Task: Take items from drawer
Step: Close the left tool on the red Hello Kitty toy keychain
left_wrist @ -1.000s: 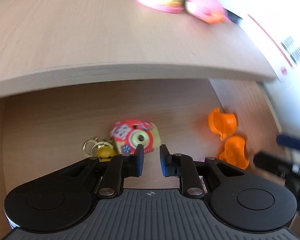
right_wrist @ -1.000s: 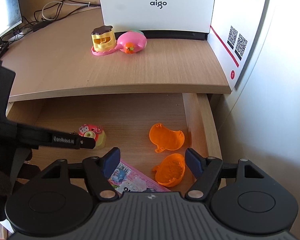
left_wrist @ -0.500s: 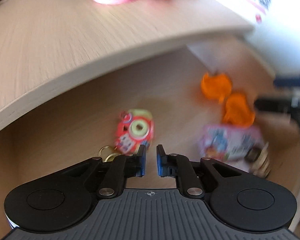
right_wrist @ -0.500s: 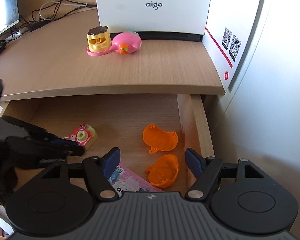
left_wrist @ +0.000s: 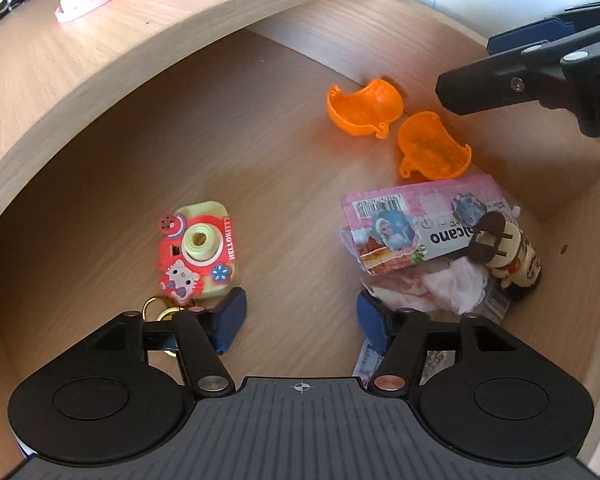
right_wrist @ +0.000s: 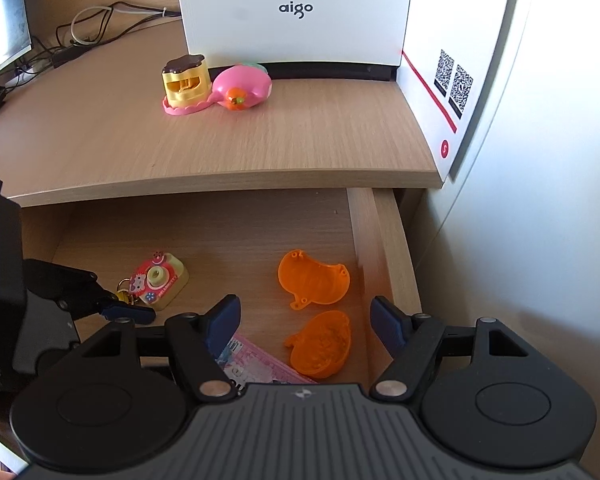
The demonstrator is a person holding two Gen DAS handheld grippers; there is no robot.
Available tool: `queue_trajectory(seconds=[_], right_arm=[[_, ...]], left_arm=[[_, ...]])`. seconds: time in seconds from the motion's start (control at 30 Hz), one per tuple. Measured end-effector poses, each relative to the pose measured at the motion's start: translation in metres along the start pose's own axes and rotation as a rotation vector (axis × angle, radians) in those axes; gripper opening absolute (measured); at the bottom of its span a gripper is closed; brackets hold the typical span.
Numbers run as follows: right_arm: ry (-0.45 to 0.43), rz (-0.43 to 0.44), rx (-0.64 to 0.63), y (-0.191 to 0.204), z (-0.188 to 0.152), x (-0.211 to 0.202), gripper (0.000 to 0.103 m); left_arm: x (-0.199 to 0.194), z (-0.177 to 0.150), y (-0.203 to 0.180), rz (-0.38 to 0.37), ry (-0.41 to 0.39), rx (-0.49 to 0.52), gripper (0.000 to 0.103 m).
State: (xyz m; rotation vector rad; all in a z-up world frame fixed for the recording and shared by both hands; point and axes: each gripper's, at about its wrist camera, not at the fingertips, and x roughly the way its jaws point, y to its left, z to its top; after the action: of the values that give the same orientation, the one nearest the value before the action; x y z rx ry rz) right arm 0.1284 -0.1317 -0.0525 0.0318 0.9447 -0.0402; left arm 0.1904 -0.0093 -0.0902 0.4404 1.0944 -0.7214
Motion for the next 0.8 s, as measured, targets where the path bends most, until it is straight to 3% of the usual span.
queue_trajectory(seconds=[0.03,0.1,0.17,0.3,0.57,0.7,0.8], right_arm=[[-0.001,-0.002,0.002,0.000,0.000,0.000,0.073],[-0.004,-0.005,0.002,-0.001,0.000,-0.001,0.073],[-0.008,-0.004,-0.004,0.000,0.000,-0.001,0.073],[0.008,0.009,-0.004,0.001,0.000,0.003,0.073],[0.014,0.022,-0.023,0.006,-0.002,0.003,0.073],[0.020,0.034,-0.034,0.007,-0.003,0.003,0.073],[0.030,0.035,-0.032,0.008,-0.003,0.005,0.073]], left_arm=[[-0.004,0.000,0.004,-0.009,-0.009,-0.030,0.046],[-0.022,-0.004,0.011,0.010,-0.099,-0.087,0.040],[-0.034,-0.005,0.014,0.095,-0.167,-0.086,0.040],[-0.020,0.005,0.028,0.167,-0.145,-0.137,0.040],[-0.011,0.010,0.046,0.144,-0.154,-0.213,0.050],[-0.010,0.007,0.058,0.131,-0.132,-0.293,0.063],[-0.008,0.007,0.060,0.119,-0.129,-0.304,0.064]])
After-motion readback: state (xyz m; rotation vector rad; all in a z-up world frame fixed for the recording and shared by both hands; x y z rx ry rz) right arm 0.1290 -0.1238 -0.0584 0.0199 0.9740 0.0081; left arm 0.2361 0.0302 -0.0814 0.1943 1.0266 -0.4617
